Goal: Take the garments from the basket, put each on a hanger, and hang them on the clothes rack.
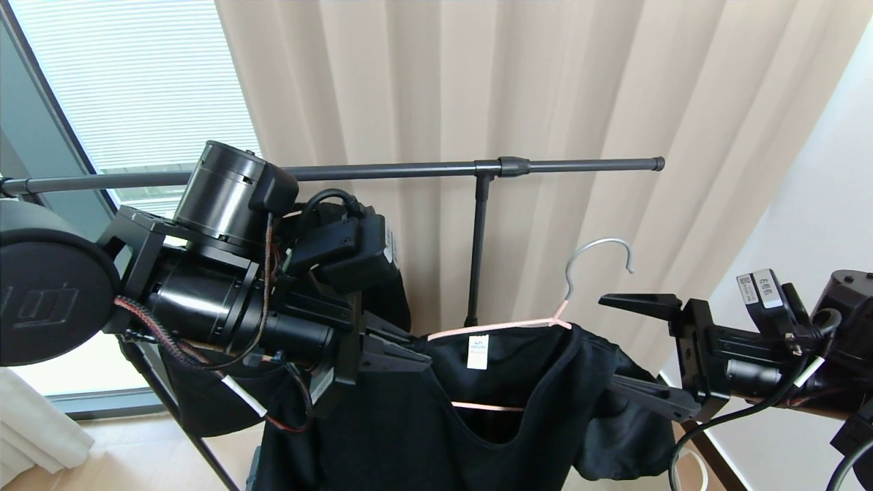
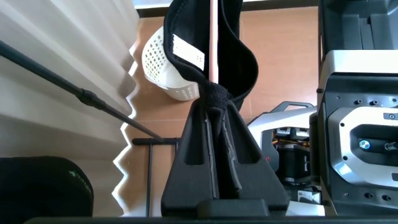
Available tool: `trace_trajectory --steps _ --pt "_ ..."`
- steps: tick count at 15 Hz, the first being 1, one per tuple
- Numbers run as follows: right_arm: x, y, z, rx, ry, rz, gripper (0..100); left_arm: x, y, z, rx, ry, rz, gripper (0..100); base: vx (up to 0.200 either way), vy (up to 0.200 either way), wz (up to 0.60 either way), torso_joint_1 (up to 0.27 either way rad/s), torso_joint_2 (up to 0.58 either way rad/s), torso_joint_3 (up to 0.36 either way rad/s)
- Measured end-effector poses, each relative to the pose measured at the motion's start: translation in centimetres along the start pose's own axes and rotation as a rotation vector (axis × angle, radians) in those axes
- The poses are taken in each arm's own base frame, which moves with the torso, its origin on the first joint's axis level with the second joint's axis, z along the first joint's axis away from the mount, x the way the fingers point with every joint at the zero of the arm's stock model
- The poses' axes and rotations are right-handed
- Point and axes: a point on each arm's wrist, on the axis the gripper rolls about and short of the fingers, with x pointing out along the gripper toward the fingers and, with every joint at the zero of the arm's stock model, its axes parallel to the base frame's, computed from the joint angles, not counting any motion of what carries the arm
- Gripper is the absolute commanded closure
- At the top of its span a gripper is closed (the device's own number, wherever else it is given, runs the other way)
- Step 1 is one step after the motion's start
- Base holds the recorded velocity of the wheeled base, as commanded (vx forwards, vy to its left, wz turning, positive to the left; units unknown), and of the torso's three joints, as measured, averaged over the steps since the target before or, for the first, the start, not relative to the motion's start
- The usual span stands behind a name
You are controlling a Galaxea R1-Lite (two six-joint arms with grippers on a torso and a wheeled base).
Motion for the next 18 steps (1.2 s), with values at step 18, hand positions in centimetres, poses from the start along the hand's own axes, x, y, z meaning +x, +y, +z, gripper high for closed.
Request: trace_trajectory --steps 18 --pt "-0.1 -1.6 -0.8 0.013 0.011 -0.036 0 -9.5 -4.3 -1.8 -0.027 -0.048 0.247 100 0.000 0.000 0.00 0.000 0.00 0.000"
